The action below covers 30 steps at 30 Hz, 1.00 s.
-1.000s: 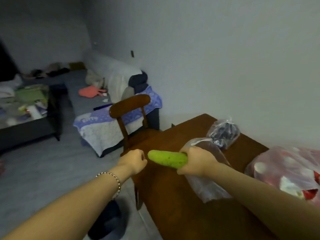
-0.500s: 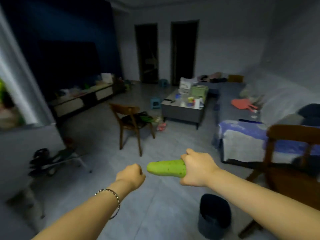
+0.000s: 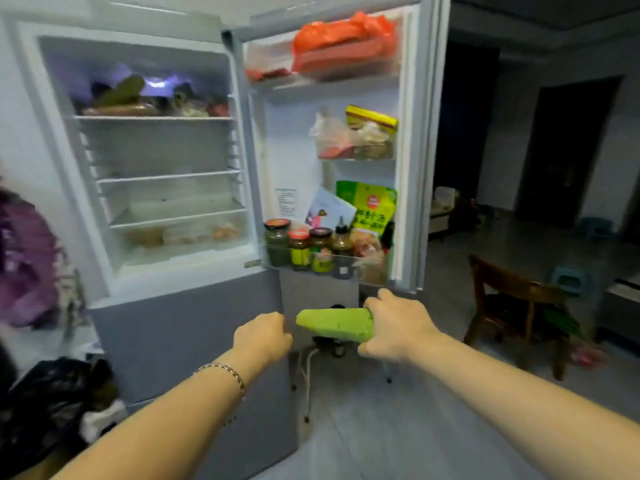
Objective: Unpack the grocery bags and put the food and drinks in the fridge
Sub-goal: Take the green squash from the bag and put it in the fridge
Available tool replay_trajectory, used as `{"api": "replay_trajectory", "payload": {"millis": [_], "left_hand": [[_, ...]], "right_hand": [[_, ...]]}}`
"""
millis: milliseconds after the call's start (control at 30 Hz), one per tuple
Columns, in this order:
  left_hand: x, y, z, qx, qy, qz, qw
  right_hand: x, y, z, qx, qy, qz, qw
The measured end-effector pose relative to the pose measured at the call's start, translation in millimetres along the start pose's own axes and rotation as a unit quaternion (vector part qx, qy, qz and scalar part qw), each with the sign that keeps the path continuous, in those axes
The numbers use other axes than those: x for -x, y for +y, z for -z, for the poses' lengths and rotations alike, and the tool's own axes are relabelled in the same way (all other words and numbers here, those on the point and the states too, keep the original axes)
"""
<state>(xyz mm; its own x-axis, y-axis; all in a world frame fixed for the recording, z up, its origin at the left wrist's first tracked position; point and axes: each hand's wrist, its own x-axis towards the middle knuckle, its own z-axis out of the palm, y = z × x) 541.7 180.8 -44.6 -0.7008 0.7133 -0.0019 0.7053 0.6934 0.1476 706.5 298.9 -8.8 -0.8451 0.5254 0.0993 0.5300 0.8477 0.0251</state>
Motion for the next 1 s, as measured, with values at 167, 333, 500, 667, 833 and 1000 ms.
{"api": "replay_trajectory", "payload": {"millis": [167,333,500,667,833,1000], "left_hand": [[-78.2,-83.8,47.3,-0.03,0.058,0.057,0.996],[-170.2,-139.8,100.7,-0.02,0.129,0.102,0.986],[-250.6,-197.3,154.1,-0.031,0.166,0.145,0.975],[-306.9,-262.2,206.0,-0.06,0.209,0.177,0.96],[-359.9,-330.5,261.3,-0.094,0.306,0.175,0.931],[-406.5,-384.4,314.8,-0.088,0.432,0.139,0.887]], "right_hand": [[-133.8,-61.2,19.5,-0.004,0.068,0.063,0.996],[-266.3,-105.1,49.2,-0.041,0.138,0.125,0.982],[-390.1,-150.4,89.4,-0.047,0.174,0.165,0.97],[-486.7,-204.3,132.5,-0.052,0.25,0.208,0.944],[-569.0,-258.7,183.2,-0.12,0.315,0.22,0.915],[-638.5,-302.8,237.1,-0.161,0.341,0.221,0.9]]}}
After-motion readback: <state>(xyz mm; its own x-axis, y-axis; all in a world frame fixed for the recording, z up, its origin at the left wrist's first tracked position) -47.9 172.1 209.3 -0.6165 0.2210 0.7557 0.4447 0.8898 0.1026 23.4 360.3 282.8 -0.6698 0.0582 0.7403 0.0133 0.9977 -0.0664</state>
